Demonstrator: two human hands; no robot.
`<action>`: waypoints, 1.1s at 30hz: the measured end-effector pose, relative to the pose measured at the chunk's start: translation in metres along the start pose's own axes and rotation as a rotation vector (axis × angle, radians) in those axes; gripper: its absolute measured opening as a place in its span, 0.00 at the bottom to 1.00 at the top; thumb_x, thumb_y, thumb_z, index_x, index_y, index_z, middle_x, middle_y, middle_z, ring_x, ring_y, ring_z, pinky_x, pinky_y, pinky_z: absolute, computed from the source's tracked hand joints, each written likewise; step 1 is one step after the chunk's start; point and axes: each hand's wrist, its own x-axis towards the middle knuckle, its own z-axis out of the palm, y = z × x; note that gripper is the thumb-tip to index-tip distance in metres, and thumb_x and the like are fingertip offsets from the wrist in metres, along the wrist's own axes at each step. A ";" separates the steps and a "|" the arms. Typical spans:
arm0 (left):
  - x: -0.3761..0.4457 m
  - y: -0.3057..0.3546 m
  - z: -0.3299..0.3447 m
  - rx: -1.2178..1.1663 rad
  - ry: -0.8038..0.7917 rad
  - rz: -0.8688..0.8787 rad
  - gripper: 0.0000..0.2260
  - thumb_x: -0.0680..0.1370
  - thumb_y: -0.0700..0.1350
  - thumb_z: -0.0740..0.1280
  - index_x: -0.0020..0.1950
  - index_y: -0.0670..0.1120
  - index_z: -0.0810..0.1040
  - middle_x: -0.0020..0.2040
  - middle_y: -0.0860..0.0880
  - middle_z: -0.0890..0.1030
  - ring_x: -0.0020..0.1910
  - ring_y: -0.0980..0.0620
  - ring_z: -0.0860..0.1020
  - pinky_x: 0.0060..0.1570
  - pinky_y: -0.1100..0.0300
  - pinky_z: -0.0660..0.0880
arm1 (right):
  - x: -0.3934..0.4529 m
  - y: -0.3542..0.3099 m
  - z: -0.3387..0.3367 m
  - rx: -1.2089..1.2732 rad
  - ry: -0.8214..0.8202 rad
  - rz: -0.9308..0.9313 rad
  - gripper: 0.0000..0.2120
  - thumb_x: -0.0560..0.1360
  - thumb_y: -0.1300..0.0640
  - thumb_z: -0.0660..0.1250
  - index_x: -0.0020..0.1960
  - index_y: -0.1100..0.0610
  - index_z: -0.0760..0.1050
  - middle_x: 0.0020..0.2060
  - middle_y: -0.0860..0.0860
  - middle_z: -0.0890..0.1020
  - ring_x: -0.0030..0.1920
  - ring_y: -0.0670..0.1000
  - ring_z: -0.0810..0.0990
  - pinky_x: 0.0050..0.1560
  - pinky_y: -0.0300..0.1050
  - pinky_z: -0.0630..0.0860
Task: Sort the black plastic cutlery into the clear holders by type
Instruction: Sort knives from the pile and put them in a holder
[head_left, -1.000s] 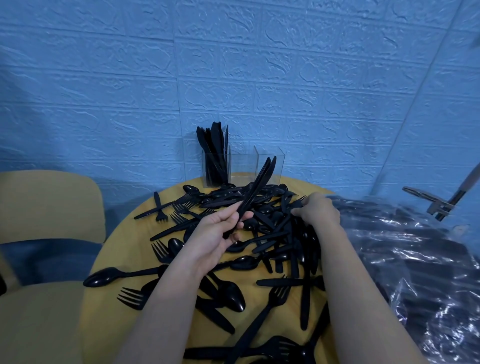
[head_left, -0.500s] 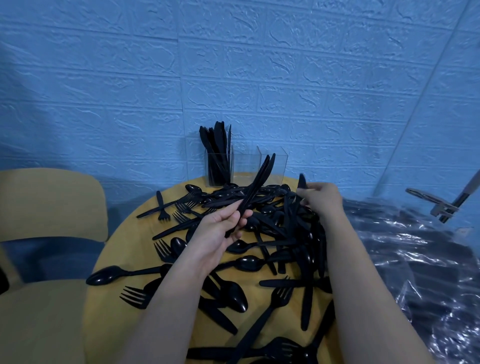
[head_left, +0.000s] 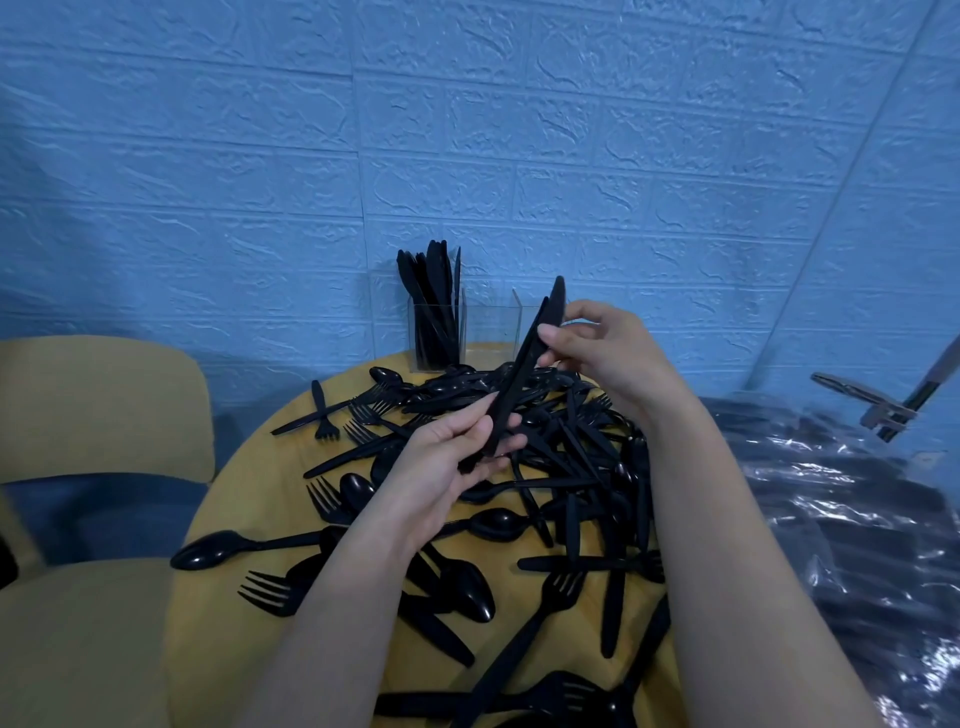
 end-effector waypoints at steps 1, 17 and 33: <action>-0.001 0.000 0.000 -0.004 -0.025 0.001 0.13 0.80 0.37 0.60 0.60 0.49 0.77 0.50 0.49 0.84 0.45 0.52 0.83 0.48 0.60 0.79 | 0.001 0.001 0.002 -0.023 0.001 -0.004 0.05 0.75 0.64 0.68 0.50 0.63 0.74 0.35 0.54 0.82 0.31 0.44 0.81 0.34 0.33 0.74; 0.003 -0.002 -0.002 -0.034 0.082 -0.049 0.14 0.80 0.35 0.60 0.64 0.44 0.76 0.43 0.51 0.84 0.34 0.59 0.76 0.35 0.66 0.74 | 0.007 0.052 -0.037 -1.168 -0.011 0.454 0.13 0.72 0.55 0.73 0.53 0.60 0.80 0.52 0.58 0.81 0.52 0.57 0.80 0.55 0.49 0.76; 0.003 0.000 -0.004 -0.057 0.159 -0.001 0.13 0.80 0.35 0.61 0.61 0.46 0.78 0.44 0.50 0.85 0.39 0.58 0.80 0.42 0.63 0.77 | 0.001 0.011 -0.037 -0.535 0.231 0.109 0.02 0.73 0.57 0.71 0.45 0.55 0.80 0.31 0.48 0.78 0.33 0.44 0.74 0.36 0.37 0.67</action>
